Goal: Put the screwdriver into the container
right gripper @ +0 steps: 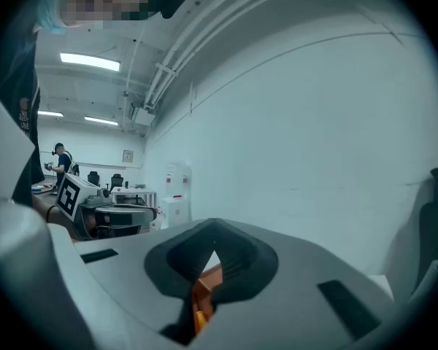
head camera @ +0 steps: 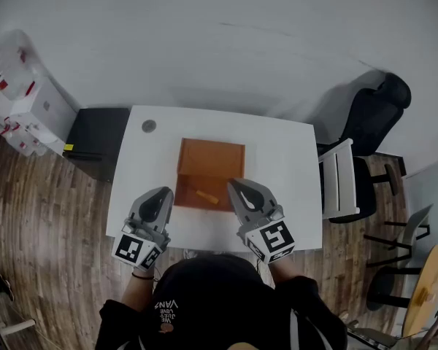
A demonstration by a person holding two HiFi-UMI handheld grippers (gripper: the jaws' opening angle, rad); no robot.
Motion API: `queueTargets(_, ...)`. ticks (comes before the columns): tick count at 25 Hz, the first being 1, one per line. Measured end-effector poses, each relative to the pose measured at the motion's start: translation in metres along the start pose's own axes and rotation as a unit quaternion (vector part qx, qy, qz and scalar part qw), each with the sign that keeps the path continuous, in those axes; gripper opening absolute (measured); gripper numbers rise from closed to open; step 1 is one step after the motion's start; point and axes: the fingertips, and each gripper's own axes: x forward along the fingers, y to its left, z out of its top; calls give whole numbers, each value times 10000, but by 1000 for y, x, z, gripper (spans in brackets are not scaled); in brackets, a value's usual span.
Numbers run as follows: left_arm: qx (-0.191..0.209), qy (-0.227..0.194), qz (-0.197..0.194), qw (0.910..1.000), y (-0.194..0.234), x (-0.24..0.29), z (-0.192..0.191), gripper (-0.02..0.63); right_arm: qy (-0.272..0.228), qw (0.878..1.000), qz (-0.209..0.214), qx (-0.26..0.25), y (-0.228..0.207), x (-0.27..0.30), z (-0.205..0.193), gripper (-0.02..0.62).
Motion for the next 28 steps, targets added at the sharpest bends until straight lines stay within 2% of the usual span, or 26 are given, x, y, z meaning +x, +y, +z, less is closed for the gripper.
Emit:
queueTargets(9,123,-64,-15,9999,-8,2,14,31,-227,9985,-20,496,-1,-13,5,11)
queueTargets(28,128,-184,-75,9997,-22,4,21,31,-241,9989,12,395,1,-17,7,11)
